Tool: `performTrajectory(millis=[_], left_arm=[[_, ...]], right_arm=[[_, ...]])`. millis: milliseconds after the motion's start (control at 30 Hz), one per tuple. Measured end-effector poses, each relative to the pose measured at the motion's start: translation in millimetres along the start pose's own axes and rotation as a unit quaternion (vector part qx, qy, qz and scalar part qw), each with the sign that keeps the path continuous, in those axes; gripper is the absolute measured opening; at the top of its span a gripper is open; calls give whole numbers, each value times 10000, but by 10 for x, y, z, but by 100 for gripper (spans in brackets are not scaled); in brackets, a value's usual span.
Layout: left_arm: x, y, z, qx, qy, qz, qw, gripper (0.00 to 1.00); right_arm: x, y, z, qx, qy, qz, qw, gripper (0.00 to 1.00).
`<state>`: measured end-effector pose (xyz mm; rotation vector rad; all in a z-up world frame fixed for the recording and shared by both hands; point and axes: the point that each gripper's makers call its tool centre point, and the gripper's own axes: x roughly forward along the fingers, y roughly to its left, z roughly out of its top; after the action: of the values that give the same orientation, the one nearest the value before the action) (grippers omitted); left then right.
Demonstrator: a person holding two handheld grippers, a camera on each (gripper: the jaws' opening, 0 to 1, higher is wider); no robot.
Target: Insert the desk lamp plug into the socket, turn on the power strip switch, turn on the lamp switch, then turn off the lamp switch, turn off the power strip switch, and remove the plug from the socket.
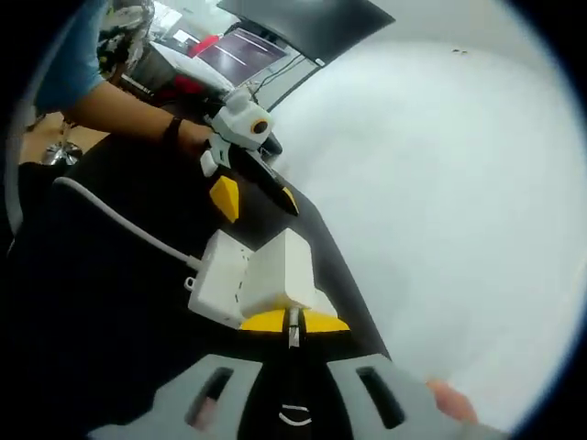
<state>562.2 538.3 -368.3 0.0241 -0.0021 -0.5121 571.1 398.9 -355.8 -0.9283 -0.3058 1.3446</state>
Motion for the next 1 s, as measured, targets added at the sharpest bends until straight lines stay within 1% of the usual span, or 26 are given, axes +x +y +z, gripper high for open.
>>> performTrajectory(millis=[200,300,367,433,467,500,633,700,1000], left_arm=[[-12,7,1,-40,-13,28,10000,82],[-12,12,3,-44,-15,33,10000,82],[-11,11,5,-43,-14,37,10000,82],[-10,11,-1,-29,8,47,10000,82],[-9,13,-4,-18,20,49,10000,82],[-7,13,-5,-7,30,49,10000,82],[-10,9,-4,11,46,57,10000,82],[-11,5,-4,9,50,58,10000,82],[-9,-12,-20,19,90,48,9999,82]], right_arm=[[-10,40,-7,53,-184,-24,9998,6],[-12,38,18,159,-298,-52,9994,6],[-43,23,-77,172,-313,-75,9993,6],[-50,31,-56,215,-346,-48,9992,6],[-62,20,-74,246,-360,-47,9990,6],[-72,10,-97,236,-372,-48,9990,6],[-75,26,-71,215,-388,-43,9990,6],[-89,21,-111,236,-390,-35,9990,6],[-106,40,-136,251,-367,-26,9990,6]])
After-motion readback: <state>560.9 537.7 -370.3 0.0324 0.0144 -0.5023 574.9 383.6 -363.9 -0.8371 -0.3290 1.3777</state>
